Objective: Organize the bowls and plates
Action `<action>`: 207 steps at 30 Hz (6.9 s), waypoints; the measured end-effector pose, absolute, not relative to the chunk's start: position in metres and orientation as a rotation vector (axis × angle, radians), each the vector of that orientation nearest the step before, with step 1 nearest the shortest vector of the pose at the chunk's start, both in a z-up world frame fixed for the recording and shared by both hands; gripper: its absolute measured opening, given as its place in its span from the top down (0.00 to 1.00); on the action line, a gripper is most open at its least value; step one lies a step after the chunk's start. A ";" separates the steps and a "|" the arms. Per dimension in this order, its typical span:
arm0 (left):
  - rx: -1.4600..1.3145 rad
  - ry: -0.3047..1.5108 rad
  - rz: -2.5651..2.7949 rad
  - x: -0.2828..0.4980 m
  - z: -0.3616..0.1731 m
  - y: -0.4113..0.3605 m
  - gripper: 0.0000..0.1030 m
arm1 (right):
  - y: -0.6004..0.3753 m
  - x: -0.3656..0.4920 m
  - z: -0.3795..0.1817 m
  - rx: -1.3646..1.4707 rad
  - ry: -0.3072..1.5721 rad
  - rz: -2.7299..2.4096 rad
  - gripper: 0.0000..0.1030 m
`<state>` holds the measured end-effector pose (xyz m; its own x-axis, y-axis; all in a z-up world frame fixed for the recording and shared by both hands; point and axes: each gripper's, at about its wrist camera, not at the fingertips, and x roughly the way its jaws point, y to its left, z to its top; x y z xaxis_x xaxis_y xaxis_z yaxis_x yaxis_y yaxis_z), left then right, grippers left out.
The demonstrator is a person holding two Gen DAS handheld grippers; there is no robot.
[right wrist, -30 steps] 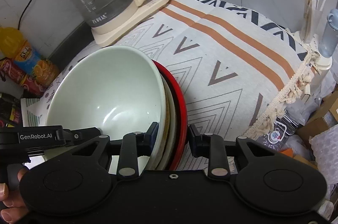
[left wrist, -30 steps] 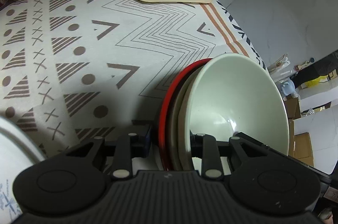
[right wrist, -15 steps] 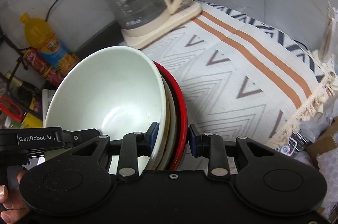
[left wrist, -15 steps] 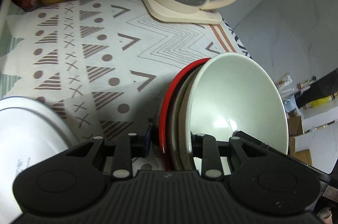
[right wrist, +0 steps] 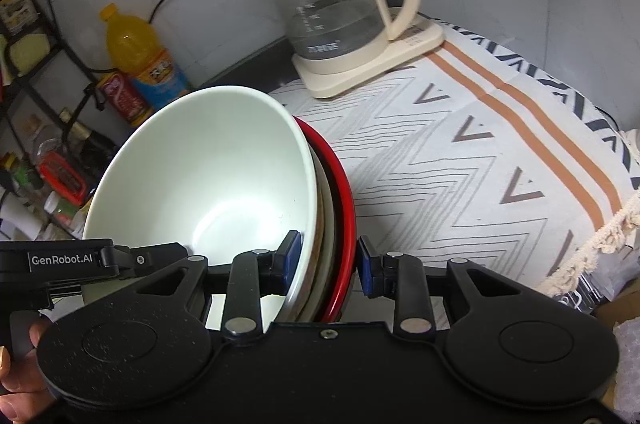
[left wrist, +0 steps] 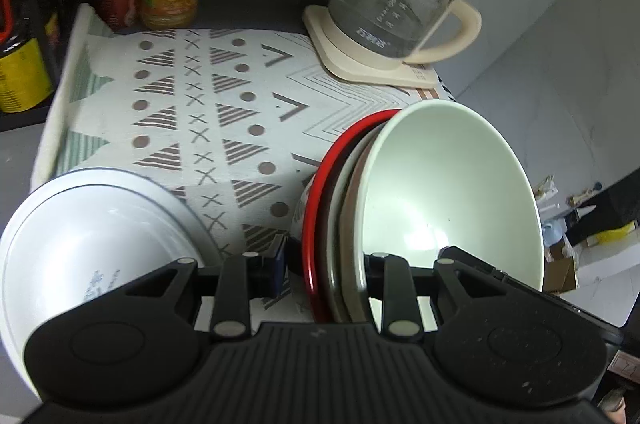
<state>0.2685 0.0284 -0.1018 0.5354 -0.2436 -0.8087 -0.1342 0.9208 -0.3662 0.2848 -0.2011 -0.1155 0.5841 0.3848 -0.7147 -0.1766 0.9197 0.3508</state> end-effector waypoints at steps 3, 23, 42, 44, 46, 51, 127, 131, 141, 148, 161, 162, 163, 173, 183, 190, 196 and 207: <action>-0.420 0.994 -0.049 0.259 -0.096 0.034 0.73 | -0.193 0.282 -0.111 0.236 0.885 0.357 0.71; -0.531 0.924 0.125 0.196 -0.082 0.086 0.73 | -0.130 0.266 -0.107 0.145 0.903 0.549 0.71; -0.636 0.935 0.285 0.154 -0.102 0.150 0.73 | -0.057 0.268 -0.123 0.045 0.999 0.665 0.71; -0.643 0.943 0.292 0.154 -0.106 0.155 0.73 | -0.052 0.270 -0.127 0.036 1.012 0.668 0.71; -0.649 0.953 0.298 0.155 -0.110 0.160 0.73 | -0.047 0.271 -0.130 0.022 1.026 0.671 0.71; -0.671 0.971 0.313 0.158 -0.120 0.173 0.73 | -0.033 0.276 -0.137 -0.009 1.055 0.672 0.71; -0.363 0.799 0.091 0.088 -0.029 0.063 0.00 | -0.207 0.125 -0.028 0.126 0.675 0.313 0.00; -0.361 0.799 0.077 0.075 -0.029 0.054 0.00 | -0.212 0.110 -0.027 0.125 0.659 0.307 0.00; -0.334 0.776 0.060 0.041 -0.025 0.037 0.00 | -0.228 0.077 -0.032 0.108 0.650 0.280 0.00; -0.295 0.778 0.059 0.016 -0.026 0.026 0.00 | -0.233 0.055 -0.034 0.105 0.658 0.306 0.00; -0.247 0.782 0.079 -0.024 -0.026 0.022 0.00 | -0.223 0.019 -0.034 0.053 0.660 0.357 0.00; -0.248 0.785 0.078 -0.027 -0.026 0.023 0.00 | -0.222 0.018 -0.034 0.051 0.663 0.362 0.00; -0.249 0.789 0.078 -0.028 -0.026 0.023 0.00 | -0.221 0.017 -0.035 0.049 0.666 0.367 0.00; -0.234 0.797 0.080 -0.041 -0.024 0.022 0.00 | -0.215 0.012 -0.027 0.032 0.647 0.395 0.00; -0.230 0.791 0.098 -0.044 -0.021 0.026 0.00 | -0.213 0.014 -0.027 0.019 0.647 0.405 0.00; -0.231 0.791 0.104 -0.046 -0.020 0.030 0.00 | -0.210 0.013 -0.025 0.017 0.648 0.424 0.00; -0.229 0.794 0.107 -0.046 -0.020 0.030 0.00 | -0.210 0.014 -0.025 0.017 0.657 0.429 0.00; -0.228 0.794 0.104 -0.047 -0.019 0.028 0.00 | -0.211 0.019 -0.026 0.016 0.667 0.437 0.00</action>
